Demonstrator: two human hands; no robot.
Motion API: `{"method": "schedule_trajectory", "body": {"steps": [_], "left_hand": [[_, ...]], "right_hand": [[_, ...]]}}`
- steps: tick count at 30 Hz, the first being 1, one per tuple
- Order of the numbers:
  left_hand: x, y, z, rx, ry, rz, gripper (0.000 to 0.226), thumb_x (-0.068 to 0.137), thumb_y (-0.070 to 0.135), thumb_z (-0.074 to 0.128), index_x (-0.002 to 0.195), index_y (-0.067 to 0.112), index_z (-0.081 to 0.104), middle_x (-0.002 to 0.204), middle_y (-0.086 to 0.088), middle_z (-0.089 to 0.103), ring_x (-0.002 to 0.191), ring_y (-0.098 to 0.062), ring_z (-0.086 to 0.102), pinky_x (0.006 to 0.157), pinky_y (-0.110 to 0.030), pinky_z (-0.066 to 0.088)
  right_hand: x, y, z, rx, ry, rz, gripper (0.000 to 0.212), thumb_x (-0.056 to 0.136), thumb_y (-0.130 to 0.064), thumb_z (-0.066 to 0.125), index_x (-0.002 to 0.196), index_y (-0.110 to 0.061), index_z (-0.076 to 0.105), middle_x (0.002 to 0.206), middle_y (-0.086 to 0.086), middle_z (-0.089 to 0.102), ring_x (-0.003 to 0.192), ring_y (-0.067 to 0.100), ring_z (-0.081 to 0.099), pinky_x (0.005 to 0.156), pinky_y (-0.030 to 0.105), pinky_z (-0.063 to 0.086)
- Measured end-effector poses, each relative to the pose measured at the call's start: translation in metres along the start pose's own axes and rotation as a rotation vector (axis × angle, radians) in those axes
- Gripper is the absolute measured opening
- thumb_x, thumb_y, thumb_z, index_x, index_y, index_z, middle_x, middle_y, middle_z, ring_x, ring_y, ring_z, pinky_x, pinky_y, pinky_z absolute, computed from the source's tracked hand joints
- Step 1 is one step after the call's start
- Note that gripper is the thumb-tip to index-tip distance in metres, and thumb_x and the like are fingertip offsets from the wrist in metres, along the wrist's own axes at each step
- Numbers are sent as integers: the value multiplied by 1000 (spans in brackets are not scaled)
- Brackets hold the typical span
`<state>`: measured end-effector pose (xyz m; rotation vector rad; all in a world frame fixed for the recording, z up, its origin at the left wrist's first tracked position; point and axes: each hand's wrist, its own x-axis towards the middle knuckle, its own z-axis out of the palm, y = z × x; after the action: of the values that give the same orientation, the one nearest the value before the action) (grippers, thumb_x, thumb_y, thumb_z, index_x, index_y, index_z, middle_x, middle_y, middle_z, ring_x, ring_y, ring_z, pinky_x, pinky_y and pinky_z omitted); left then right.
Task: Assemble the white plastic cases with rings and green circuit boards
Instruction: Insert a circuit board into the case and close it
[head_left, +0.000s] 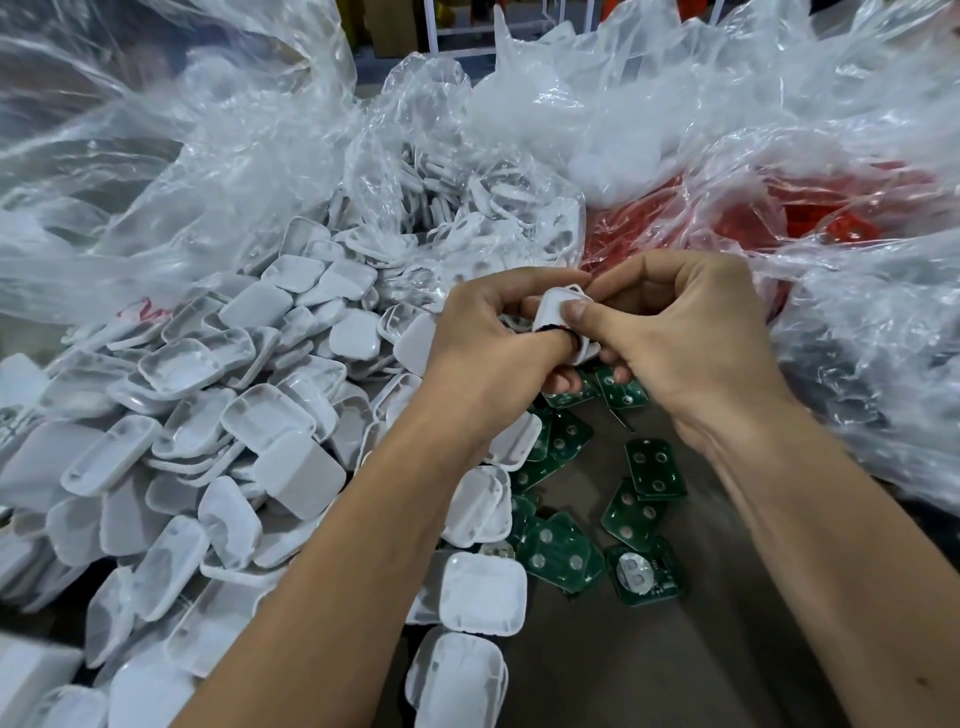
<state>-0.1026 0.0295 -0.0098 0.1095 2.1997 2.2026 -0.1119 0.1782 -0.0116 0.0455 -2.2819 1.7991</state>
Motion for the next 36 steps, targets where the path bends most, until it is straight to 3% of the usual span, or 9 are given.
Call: {"method": "schedule_trajectory", "body": {"steps": [10, 14, 18, 23, 28, 36], "left_hand": [[-2, 1, 0, -35, -3, -61, 40, 86, -12, 66, 114, 15, 76, 78, -8, 72, 53, -21, 67, 52, -22, 53], [-3, 8, -8, -116, -103, -124, 25, 99, 20, 67, 124, 19, 72, 96, -13, 76, 58, -22, 70, 51, -20, 54], [-3, 15, -14, -353, -171, -285, 44, 105, 45, 50, 132, 13, 64, 95, -18, 74, 58, -23, 70, 49, -22, 57], [-6, 16, -5, -679, -300, -438, 37, 93, 32, 62, 112, 0, 68, 94, -28, 74, 71, -33, 77, 60, -31, 64], [-6, 11, 0, -813, -354, -429, 30, 85, 27, 69, 93, 0, 81, 96, -27, 75, 78, -32, 78, 66, -27, 64], [0, 3, 1, -872, -329, -420, 30, 84, 26, 70, 96, 1, 80, 97, -25, 75, 79, -31, 78, 64, -26, 63]], "right_hand": [[2, -2, -1, 81, -22, 36, 15, 80, -6, 88, 74, -12, 76, 59, 5, 71, 45, 11, 61, 41, 19, 47], [3, -5, -6, 172, -48, 109, 16, 78, -8, 89, 74, -6, 74, 55, 1, 68, 42, 8, 57, 40, 17, 45], [4, -10, -14, 303, -100, 155, 15, 77, -3, 86, 75, -3, 72, 57, 3, 67, 43, 8, 55, 40, 17, 43], [6, -18, -24, 366, -173, 199, 24, 61, -17, 85, 77, -4, 73, 59, 5, 67, 41, 7, 50, 37, 17, 38], [8, -22, -34, 325, -233, 206, 23, 57, -25, 87, 74, -12, 78, 63, 6, 70, 49, 11, 58, 47, 21, 51], [8, -26, -24, 234, -105, 56, 16, 74, -7, 89, 80, -6, 75, 67, 5, 72, 53, 11, 63, 48, 19, 49]]}}
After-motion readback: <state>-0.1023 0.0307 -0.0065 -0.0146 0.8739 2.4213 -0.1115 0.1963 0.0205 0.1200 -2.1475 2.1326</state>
